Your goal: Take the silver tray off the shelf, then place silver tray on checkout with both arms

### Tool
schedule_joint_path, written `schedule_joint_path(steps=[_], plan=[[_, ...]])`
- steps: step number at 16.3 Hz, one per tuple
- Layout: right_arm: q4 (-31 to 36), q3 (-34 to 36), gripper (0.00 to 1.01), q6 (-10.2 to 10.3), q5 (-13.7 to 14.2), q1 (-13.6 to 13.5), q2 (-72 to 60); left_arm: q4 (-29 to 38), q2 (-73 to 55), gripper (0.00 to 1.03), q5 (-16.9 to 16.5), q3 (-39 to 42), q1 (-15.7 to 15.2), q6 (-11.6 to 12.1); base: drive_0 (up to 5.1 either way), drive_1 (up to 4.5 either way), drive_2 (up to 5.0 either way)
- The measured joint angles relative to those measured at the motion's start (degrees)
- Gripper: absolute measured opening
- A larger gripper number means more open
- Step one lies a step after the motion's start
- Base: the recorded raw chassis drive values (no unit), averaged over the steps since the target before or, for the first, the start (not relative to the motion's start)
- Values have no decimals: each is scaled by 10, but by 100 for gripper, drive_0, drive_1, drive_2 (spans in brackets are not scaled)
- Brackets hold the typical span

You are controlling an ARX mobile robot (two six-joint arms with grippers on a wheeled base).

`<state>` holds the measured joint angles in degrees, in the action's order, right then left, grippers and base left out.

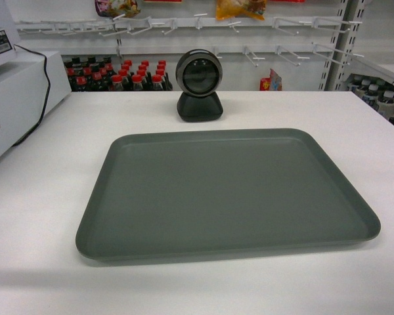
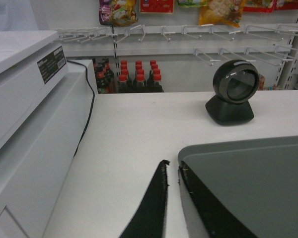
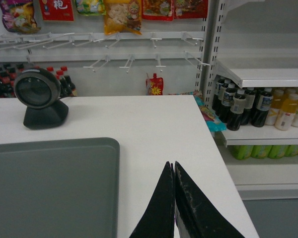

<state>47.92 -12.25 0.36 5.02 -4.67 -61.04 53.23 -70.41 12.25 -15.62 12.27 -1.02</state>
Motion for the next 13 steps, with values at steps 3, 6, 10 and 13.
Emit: schedule_joint_path(steps=[3,6,10,13], plan=[[-19,34,2,-2,-44,31,59,-15,75,2,-27,46,-32,2,0,0,0],[-30,45,2,-2,-47,47,81,-26,99,2,-36,61,-41,2,0,0,0],[-78,78,2,-2,-49,50,159,-72,181,2,-64,99,-65,2,0,0,0],[-77,110,2,-2,-49,49,196,-81,216,2,-117,141,-116,2,0,0,0]])
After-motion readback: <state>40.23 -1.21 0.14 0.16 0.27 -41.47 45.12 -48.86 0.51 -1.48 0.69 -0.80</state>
